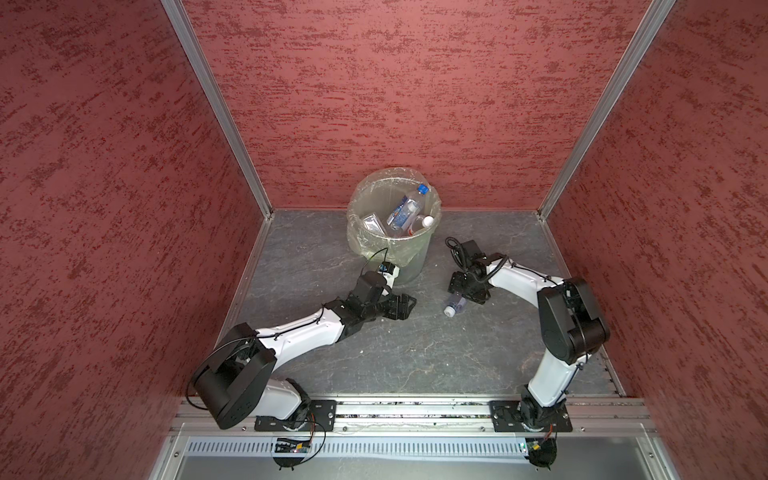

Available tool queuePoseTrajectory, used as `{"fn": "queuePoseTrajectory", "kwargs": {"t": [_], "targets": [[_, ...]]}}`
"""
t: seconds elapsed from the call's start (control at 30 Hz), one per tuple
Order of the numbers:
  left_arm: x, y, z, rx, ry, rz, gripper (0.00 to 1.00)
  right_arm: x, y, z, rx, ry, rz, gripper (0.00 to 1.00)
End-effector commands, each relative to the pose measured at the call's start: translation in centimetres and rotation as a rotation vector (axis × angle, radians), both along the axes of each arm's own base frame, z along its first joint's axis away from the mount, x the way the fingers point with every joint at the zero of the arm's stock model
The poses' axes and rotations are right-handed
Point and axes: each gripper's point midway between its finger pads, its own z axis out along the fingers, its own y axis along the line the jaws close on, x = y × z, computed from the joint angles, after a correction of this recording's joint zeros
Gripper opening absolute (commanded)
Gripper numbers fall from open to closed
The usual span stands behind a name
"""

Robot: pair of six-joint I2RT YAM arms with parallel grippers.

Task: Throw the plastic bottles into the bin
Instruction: 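Close the right gripper on the purple-tinted bottle's body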

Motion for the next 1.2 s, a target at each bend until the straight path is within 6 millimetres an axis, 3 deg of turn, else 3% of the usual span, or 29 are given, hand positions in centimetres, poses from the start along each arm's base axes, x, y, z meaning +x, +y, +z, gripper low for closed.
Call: {"fn": "queuePoseTrajectory", "kwargs": {"t": [0.0, 0.23, 0.77, 1.17], "targets": [[0.2, -0.9, 0.8, -0.027, -0.007, -0.018, 0.83, -0.7, -2.0, 0.6, -0.098, -0.005, 0.020, 0.77], [0.2, -1.0, 0.5, -0.028, 0.002, -0.020, 0.83, -0.7, -3.3, 1.0, -0.186, -0.011, 0.060, 0.80], [0.3, -1.0, 0.6, -0.025, -0.002, -0.018, 0.83, 0.5, -1.3, 0.5, -0.099, -0.020, 0.085, 0.77], [0.3, -0.8, 0.8, -0.027, -0.010, -0.016, 0.83, 0.4, -1.3, 0.1, -0.099, -0.027, 0.117, 0.72]]}}
